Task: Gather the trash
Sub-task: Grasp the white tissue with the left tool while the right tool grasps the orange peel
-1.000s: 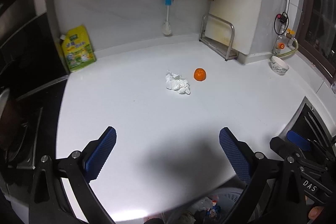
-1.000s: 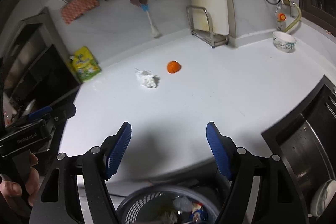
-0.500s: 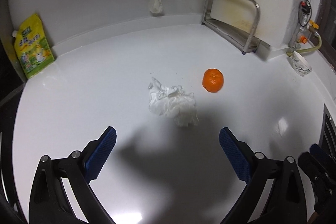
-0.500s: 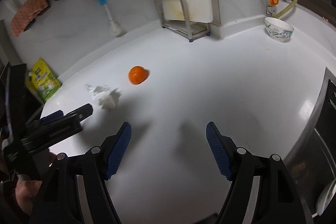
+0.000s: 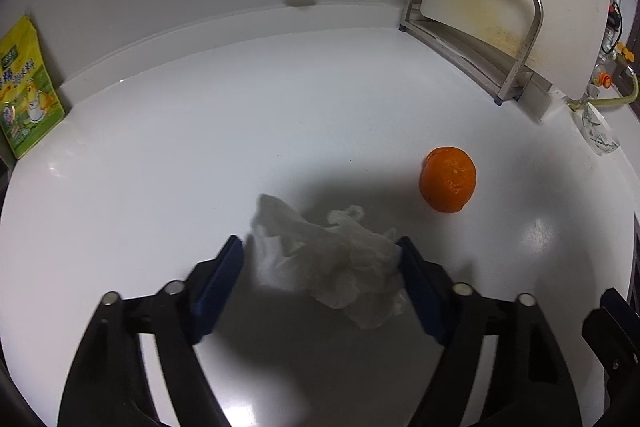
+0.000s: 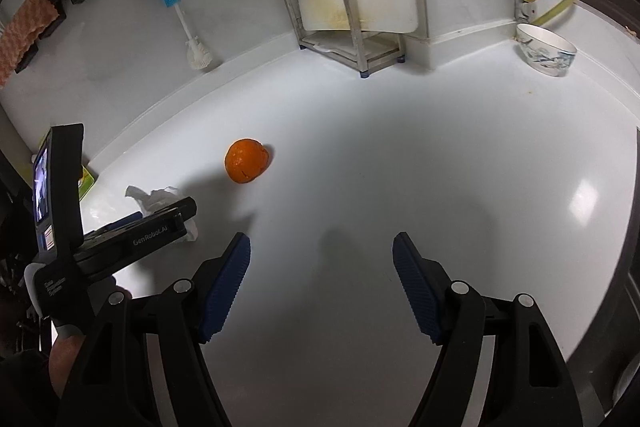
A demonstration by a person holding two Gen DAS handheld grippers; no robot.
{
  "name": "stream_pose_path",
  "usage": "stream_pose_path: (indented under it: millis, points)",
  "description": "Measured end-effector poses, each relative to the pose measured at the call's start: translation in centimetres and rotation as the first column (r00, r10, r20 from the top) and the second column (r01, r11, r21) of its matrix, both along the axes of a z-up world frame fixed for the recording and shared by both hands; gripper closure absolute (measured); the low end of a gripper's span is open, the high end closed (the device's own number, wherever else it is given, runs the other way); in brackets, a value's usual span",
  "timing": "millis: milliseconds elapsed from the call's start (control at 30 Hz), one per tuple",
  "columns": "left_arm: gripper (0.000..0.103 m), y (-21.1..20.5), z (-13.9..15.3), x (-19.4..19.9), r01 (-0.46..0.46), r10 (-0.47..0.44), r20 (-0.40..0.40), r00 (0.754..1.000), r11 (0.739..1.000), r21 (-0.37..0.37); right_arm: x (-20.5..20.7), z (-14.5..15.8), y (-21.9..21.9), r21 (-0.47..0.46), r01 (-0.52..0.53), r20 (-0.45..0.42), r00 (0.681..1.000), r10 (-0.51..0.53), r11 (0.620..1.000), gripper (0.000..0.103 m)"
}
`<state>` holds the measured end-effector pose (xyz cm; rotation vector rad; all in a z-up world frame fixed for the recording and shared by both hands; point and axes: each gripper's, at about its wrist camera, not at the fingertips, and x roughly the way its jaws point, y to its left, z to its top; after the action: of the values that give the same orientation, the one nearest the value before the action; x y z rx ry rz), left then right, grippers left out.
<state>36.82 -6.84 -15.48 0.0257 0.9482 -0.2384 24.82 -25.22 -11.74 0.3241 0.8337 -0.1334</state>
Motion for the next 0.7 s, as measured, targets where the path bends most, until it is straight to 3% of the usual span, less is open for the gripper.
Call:
stream_pose_path:
  millis: [200,400,700]
  points:
    - [0.062,0.8,0.0,0.0,0.038,-0.038,-0.001,0.999,0.999,-0.008,2.7,-0.4,1.1,0.004,-0.018,0.001,1.0,0.018,1.0,0.032]
    - [0.069,3.3,0.3,0.0,0.04,-0.04,0.008,0.999,0.999,0.006,6.1,-1.1,3.0,-0.008,-0.069,-0.008,0.998,0.069,0.998,0.032]
    - [0.069,7.1,0.9,0.4,0.016,-0.018,0.044,0.999,0.999,0.049,11.5,-2.9,5.2,-0.044,-0.114,-0.046,0.993,0.112,0.992,0.033]
